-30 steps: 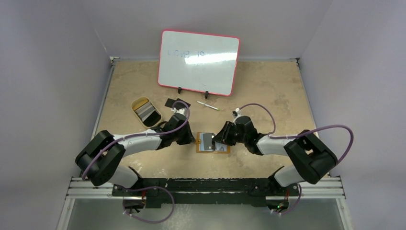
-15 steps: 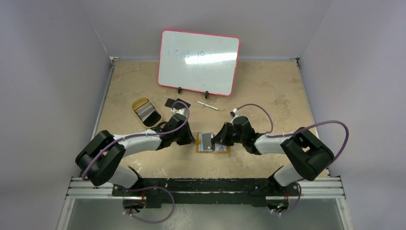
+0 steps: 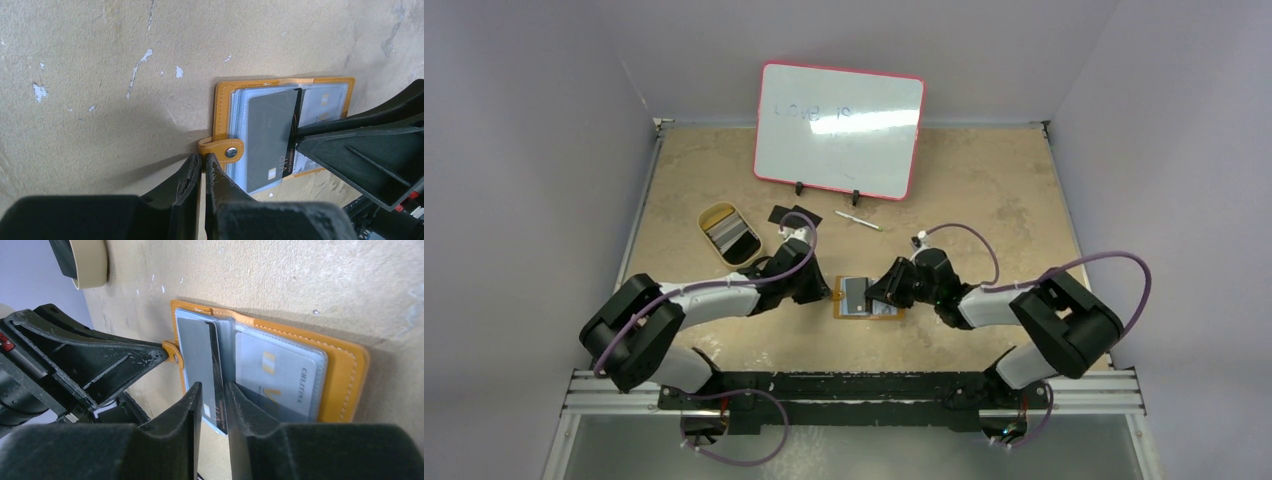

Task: Put the credit cards into the card holder
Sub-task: Insert the credit card into the card holder.

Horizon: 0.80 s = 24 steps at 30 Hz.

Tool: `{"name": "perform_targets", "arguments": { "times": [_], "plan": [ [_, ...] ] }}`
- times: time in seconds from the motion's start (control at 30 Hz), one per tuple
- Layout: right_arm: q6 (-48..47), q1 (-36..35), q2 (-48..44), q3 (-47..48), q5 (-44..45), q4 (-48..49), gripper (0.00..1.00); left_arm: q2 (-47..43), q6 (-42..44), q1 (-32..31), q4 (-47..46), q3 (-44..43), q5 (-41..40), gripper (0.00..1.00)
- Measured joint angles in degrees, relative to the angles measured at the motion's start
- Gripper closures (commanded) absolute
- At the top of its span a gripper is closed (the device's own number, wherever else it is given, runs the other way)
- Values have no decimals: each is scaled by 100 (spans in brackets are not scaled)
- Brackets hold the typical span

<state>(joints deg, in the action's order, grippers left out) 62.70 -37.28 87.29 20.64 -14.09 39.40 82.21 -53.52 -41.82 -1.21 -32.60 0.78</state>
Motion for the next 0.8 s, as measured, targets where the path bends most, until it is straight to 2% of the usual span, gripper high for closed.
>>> {"name": "perform_targets", "arguments": {
  "times": [0.13,0.3,0.67,0.8],
  "plan": [
    [-243,-22,-533,35,212,-704,71,-199,-11,-28,24,24,-94,96],
    [-487,-24,-859,197,378,-1268,75,-367,-11,-33,4,26,-168,96],
    [-540,-125,-647,256,398,-1381,78,-243,-55,-33,-50,66,-162,97],
    [-535,-219,-501,317,389,-1333,85,-243,-94,-37,-90,66,-162,97]
  ]
}}
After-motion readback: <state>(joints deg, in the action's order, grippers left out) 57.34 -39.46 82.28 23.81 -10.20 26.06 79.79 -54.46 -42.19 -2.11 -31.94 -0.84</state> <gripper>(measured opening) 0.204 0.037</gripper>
